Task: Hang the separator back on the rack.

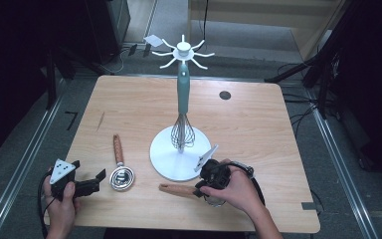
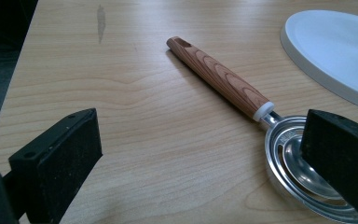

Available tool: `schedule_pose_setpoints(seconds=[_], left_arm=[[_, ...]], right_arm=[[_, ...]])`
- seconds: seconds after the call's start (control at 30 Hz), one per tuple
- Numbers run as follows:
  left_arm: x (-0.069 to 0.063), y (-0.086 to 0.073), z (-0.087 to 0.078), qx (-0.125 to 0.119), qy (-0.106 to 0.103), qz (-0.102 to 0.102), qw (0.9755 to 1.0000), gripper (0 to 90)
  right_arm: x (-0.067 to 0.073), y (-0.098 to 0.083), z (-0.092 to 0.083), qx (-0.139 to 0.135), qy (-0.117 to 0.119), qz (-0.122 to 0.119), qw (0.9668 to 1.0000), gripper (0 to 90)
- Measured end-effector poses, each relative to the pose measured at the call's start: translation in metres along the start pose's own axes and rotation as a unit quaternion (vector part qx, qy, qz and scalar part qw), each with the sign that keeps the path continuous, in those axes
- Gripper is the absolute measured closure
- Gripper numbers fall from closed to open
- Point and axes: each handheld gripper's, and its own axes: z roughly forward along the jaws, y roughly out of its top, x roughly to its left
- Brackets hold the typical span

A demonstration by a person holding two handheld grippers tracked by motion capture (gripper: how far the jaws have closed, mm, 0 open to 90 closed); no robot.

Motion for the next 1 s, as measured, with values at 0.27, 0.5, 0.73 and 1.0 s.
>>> schedule_pose_setpoints(seconds=[0.27,0.5,0.73,1.0], left_arm=[[0.000,0.000,0.002,0.003,-0.005,0.002,1.0000,0.0],[0.001,0.000,0.002,0.002,-0.008,-0.001,1.0000,0.0],[0.003,-0.001,0.002,0.003,-0.012,-0.010,0.9999,0.0],[0.004,-0.001,0.003,0.004,-0.012,-0.016,0.9998,0.0]], right_arm=[[0.002,0.005,0.012,0.028,0.003,-0.004,0.9996,67.9],[0.004,0.007,0.018,0.029,0.002,-0.007,0.9996,67.3],[0.012,0.005,0.019,0.022,-0.028,-0.031,0.9989,69.3],[0.024,0.002,0.021,0.018,-0.066,-0.059,0.9959,70.5]])
